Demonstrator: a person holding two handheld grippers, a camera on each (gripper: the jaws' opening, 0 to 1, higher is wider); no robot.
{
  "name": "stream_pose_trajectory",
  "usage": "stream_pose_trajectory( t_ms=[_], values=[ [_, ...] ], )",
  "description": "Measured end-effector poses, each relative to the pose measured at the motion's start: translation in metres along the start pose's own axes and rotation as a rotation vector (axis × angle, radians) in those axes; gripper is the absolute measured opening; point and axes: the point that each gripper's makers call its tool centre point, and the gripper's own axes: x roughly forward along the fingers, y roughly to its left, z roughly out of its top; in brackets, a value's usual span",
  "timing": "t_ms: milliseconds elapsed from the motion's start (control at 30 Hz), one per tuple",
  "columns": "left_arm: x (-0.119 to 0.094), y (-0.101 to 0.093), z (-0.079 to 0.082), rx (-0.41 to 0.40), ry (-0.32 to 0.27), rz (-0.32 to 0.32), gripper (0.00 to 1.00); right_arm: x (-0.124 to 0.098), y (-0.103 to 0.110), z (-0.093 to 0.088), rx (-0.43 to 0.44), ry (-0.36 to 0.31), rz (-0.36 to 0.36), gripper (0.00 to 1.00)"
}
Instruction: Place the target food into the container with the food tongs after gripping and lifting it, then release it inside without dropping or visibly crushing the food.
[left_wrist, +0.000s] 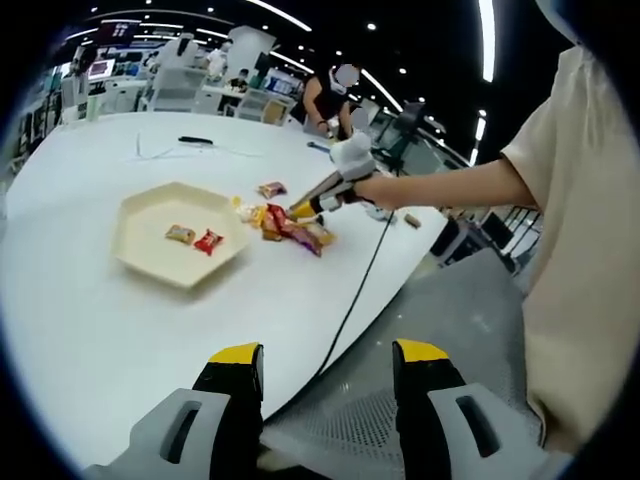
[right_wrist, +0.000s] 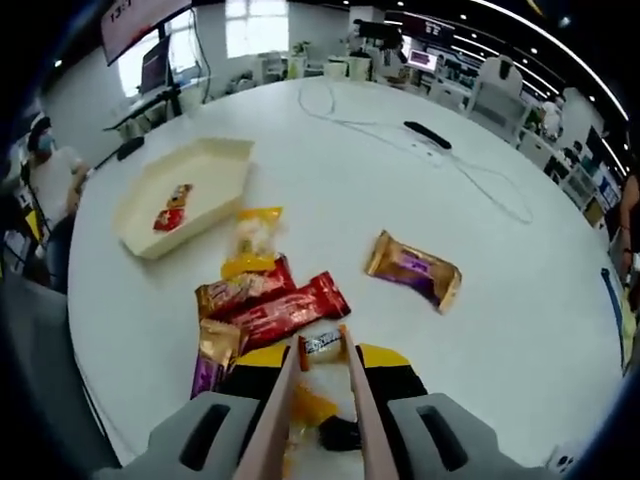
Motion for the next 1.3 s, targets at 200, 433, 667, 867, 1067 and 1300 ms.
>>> stream_pose_trajectory(
  t_ms=[200,433,667,867,1067,1300],
  values=[
    [0.001,-0.002,0.001,0.003,-0.004,-0.004,0.51,0.000,0.004,-0.001,0.015,-0.007,0.006,0.21],
    [-0.003,0.000,0.002,-0.002,-0.021,0.008,0.51,-0.001,0.003,0.000,0.051,-0.016,-0.015,0.20],
    [-0.006,-0.001,0.003,-0.007,-0.040,0.020,0.52,-0.016,0.006,0.000,0.100,-0.042,-0.038,0.20],
    [-0.006,-0.003,0.009,-0.001,-0.061,0.012,0.53,-0.039,0.009,0.013,0.115,-0.089,-0.057,0.20],
    [-0.011,-0.007,0.011,0.005,-0.078,0.010,0.52,-0.062,0.017,0.027,0.135,-0.150,-0.064,0.21],
    [-0.017,-0.009,0.016,0.025,-0.096,0.016,0.52,-0.084,0.022,0.038,0.139,-0.197,-0.084,0.21]
  ],
)
